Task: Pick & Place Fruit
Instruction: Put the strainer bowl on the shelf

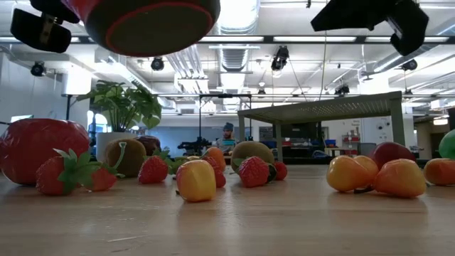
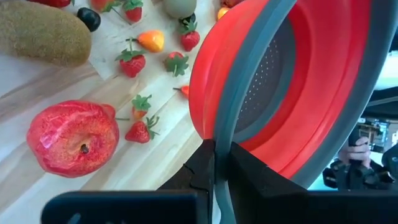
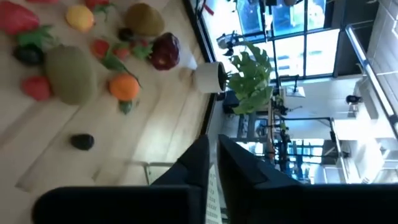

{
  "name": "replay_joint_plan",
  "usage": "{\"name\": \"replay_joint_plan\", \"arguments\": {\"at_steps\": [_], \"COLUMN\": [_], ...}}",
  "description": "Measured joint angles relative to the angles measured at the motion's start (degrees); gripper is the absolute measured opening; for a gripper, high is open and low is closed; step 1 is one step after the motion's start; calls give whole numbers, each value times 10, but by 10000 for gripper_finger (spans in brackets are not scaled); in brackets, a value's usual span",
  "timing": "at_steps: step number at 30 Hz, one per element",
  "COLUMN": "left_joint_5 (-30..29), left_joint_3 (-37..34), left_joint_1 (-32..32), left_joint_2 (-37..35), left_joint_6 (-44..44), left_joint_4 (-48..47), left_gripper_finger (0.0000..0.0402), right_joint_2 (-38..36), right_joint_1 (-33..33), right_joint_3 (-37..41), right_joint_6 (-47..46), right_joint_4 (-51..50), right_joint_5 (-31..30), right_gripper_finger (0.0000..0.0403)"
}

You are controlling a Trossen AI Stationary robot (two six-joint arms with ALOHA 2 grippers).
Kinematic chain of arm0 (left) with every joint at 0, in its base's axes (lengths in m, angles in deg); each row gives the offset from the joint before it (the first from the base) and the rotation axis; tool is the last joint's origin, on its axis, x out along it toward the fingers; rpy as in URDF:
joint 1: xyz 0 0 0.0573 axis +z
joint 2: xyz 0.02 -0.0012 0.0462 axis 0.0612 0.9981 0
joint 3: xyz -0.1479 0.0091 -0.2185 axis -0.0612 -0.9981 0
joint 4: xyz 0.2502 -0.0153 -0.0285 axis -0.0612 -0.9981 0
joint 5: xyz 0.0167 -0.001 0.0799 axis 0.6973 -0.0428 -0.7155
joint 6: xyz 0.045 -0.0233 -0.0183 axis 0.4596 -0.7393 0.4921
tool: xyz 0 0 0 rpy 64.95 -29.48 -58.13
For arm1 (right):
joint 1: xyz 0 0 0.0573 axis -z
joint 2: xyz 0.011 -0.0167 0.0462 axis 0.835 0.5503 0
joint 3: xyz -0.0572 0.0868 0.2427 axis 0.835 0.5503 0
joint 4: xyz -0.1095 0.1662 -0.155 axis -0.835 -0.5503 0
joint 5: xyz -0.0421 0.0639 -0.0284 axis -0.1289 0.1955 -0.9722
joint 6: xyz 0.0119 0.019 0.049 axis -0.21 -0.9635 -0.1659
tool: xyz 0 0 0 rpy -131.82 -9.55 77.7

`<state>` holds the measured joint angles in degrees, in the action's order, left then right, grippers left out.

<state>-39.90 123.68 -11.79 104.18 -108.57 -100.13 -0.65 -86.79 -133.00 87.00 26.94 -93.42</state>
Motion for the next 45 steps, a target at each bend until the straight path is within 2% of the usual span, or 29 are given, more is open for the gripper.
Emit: {"name": "replay_joint_plan", "arguments": {"at_steps": [11,22,26,33,39,45], "left_joint_5": [17,43,45,91,122,130], "left_joint_3": [0,0,0,0,0,0], "left_joint_1": [15,51,69,93,98,100], "left_joint_2": [25,49,61,83,96,94], "left_joint_6": [-27,5,12,18,23,38], "left_joint_4": [38,55,68,76,85,89], "left_gripper_finger": [30,30,30,30,30,30], "right_joint_2": [14,19,35,95,155,197], "right_joint_1": [0,-7,-7,-7,-1,5], "right_joint_3": [-4,-36,-47,-98,-161,-189], "right_joint_6": [57,149,168,243,247,233], "right_joint_4": [11,43,41,71,68,64], "right_joint_5": [7,8,10,-11,-24,-25], "right_gripper_finger": [141,190,195,185,165,147]}}
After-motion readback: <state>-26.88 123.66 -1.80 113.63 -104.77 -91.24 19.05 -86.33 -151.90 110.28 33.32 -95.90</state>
